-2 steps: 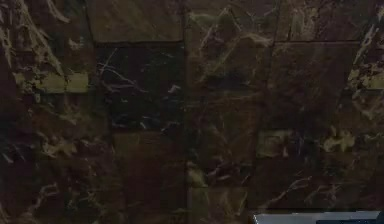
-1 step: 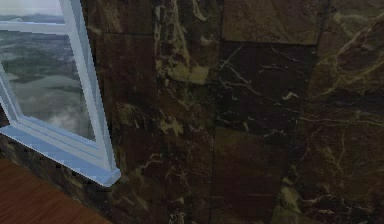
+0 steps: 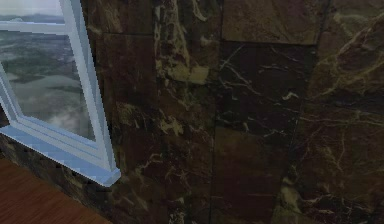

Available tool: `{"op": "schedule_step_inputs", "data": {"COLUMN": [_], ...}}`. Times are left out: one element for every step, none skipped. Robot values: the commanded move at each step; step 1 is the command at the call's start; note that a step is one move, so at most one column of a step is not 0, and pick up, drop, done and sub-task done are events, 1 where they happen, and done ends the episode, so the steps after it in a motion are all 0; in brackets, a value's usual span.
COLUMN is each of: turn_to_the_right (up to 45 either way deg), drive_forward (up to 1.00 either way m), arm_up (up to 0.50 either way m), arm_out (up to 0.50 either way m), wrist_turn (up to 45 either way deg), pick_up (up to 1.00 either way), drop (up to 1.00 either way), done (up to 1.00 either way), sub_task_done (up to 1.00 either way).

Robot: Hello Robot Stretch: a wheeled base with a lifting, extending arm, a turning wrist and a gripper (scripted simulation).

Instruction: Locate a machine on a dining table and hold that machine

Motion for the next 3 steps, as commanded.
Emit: {"op": "schedule_step_inputs", "data": {"turn_to_the_right": [0.0,0.0,0.0], "drive_forward": [0.0,0.0,0.0], "arm_up": [0.26,0.0,0.0], "arm_out": [0.0,0.24,0.0], "wrist_turn": [0.0,0.0,45.0], "pick_up": [0.0,0.0,0.0], "drop": [0.0,0.0,0.0], "done": [0.0,0.0,0.0], "sub_task_done": [0.0,0.0,0.0]}}
